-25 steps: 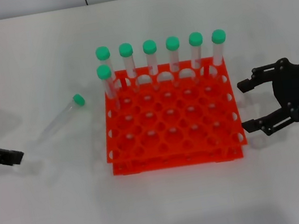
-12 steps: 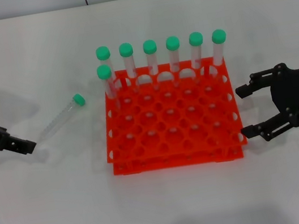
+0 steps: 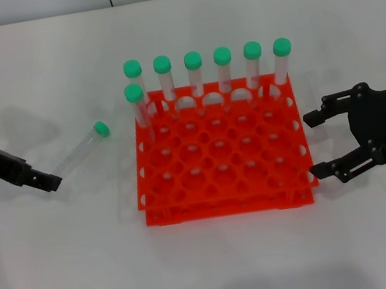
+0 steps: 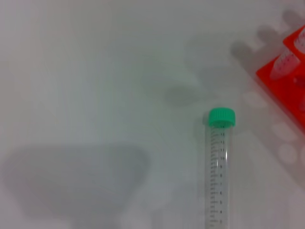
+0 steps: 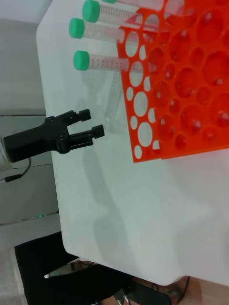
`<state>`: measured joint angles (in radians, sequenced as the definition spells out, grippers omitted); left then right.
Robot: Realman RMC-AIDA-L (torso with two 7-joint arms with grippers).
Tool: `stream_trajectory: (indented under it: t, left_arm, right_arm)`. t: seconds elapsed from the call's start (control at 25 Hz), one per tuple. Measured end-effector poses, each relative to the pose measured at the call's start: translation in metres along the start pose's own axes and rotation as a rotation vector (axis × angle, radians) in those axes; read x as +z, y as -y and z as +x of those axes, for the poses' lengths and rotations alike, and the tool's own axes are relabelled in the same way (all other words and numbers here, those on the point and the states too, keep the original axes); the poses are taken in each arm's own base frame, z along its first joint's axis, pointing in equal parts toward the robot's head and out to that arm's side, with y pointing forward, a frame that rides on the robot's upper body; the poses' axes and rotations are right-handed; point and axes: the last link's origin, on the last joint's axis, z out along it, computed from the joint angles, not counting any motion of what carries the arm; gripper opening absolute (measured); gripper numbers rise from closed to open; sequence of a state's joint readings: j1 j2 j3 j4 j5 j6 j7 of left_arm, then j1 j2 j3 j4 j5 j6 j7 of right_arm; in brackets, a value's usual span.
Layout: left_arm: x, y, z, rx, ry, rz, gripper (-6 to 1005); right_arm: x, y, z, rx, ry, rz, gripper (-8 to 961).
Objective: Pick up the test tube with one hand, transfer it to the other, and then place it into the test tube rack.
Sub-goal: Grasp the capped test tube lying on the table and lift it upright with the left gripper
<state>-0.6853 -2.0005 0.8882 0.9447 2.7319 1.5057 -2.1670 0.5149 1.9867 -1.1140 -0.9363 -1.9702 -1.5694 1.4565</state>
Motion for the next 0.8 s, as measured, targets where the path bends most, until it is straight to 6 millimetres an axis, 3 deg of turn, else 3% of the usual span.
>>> stream_trajectory:
  t: [0.8]
  left_arm:
    - [0.0102, -0.0012, 0.004, -0.001, -0.003, -0.008, 853]
  right_arm:
    - [0.0043, -0.0043, -0.0052, -0.008, 0.018, -0.029, 873]
